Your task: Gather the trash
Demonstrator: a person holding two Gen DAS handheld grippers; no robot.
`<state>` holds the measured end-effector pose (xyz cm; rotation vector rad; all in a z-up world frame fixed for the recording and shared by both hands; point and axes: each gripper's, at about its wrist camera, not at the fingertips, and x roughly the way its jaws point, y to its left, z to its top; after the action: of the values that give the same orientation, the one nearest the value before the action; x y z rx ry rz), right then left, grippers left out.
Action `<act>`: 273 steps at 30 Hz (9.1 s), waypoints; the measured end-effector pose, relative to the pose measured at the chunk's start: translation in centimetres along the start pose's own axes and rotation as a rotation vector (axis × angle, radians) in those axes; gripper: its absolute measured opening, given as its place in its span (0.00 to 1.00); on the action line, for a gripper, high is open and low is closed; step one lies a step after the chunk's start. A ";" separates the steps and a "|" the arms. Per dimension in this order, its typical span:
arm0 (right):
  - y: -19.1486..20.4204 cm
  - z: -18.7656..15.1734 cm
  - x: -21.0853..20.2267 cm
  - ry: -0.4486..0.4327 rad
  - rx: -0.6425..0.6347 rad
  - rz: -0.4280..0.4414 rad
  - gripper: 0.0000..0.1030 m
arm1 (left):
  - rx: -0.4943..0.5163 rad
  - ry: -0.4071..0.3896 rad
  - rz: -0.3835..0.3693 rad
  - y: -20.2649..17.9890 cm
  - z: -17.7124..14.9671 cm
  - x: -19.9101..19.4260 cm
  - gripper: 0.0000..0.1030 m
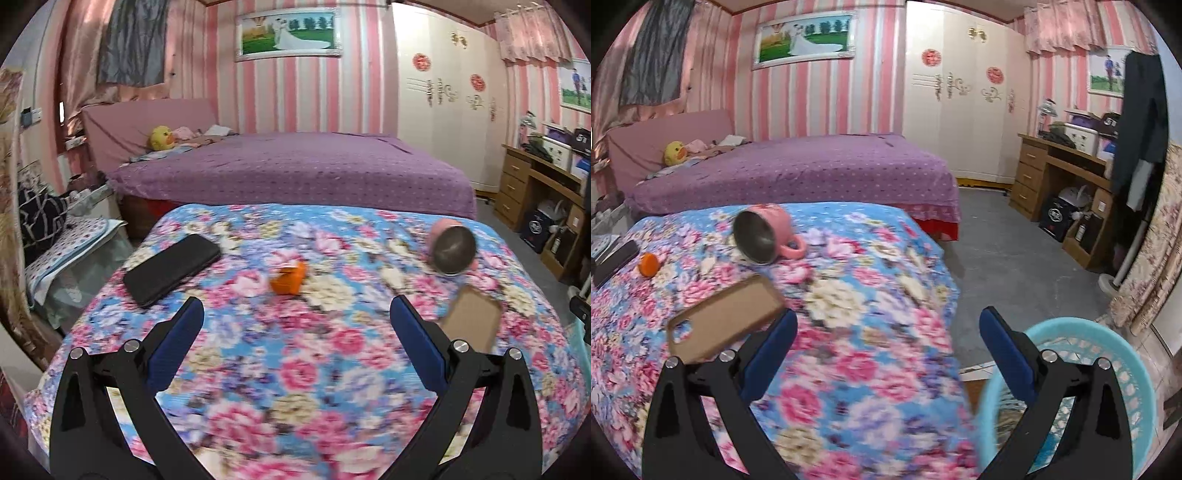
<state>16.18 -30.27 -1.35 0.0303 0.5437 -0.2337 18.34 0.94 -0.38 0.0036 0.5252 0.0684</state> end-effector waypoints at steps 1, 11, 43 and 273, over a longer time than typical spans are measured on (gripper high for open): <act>0.8 0.1 0.2 0.003 -0.012 0.008 0.94 | -0.010 0.013 0.012 0.9 0.0 0.4 0.95; 7.8 1.5 2.2 0.017 -0.103 0.108 0.94 | -0.099 0.093 0.088 6.6 -0.1 4.0 0.95; 12.2 4.4 7.4 0.013 -0.143 0.181 0.94 | 0.000 0.333 -0.169 1.6 1.2 16.6 0.28; 2.6 -4.6 -14.8 -0.147 -0.092 -0.021 0.96 | 0.043 -0.145 -0.135 -4.9 -7.5 -14.7 0.95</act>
<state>2.16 -24.15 2.28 -0.0818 0.4084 -0.2294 2.22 -5.03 0.39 0.0152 0.3808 -0.0742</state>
